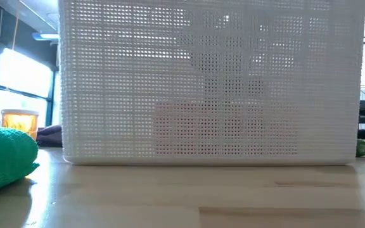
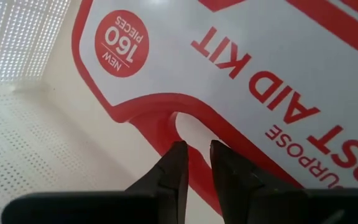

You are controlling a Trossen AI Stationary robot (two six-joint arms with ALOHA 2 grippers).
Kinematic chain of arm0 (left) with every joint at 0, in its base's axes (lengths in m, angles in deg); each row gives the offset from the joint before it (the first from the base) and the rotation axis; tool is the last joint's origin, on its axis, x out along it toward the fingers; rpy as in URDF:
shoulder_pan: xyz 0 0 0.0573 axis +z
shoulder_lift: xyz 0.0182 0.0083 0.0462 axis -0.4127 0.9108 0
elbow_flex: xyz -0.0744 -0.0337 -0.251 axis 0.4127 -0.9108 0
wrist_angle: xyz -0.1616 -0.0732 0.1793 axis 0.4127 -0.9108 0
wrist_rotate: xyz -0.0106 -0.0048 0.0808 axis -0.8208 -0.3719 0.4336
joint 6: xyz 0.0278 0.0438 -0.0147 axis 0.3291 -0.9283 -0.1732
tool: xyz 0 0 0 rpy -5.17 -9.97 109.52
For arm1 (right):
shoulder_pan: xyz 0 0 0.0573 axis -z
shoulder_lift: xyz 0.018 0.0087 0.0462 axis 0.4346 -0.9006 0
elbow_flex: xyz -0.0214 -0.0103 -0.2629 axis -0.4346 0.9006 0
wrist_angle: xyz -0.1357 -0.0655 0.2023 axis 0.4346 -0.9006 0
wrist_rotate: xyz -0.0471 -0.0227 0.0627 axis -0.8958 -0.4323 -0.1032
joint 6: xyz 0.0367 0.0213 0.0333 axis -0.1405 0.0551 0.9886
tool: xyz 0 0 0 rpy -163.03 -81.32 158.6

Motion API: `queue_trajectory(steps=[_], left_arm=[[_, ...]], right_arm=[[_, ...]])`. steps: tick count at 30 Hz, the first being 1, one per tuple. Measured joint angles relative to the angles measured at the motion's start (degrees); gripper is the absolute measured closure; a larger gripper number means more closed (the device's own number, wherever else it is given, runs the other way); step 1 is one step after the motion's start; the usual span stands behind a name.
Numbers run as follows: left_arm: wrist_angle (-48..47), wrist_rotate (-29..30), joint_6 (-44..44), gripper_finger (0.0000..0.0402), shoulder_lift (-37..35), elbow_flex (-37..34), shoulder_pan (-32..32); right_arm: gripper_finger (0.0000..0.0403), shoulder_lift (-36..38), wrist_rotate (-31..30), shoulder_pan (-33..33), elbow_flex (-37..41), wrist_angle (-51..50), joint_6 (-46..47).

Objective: Pick & place medical supplies in basket/bin
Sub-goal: Put the red first aid kit into the white bin, then adjust the white bin

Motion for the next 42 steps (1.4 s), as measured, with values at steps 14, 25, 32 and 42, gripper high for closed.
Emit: queue_trajectory(steps=[14, 25, 32, 42], left_arm=[[-1.75, -0.07, 0.02, 0.03, 0.0, 0.02, 0.0], [-1.77, -0.77, 0.02, 0.03, -0.36, 0.04, 0.01], [-1.64, -0.7, -1.3, 0.03, -0.33, 0.04, 0.0], [4.97, -0.59, -4.02, 0.03, -0.13, 0.04, 0.0]], right_arm=[[0.0341, 7.79, -1.16, 1.03, 0.34, 5.42, 2.15], [0.0341, 22.07, -2.66, 0.85, 0.17, 9.59, 1.38], [0.0341, 34.98, -20.17, 1.38, 0.06, 1.7, -7.62], [0.0341, 38.96, -41.83, 14.94, 0.01, -10.86, -7.97]])
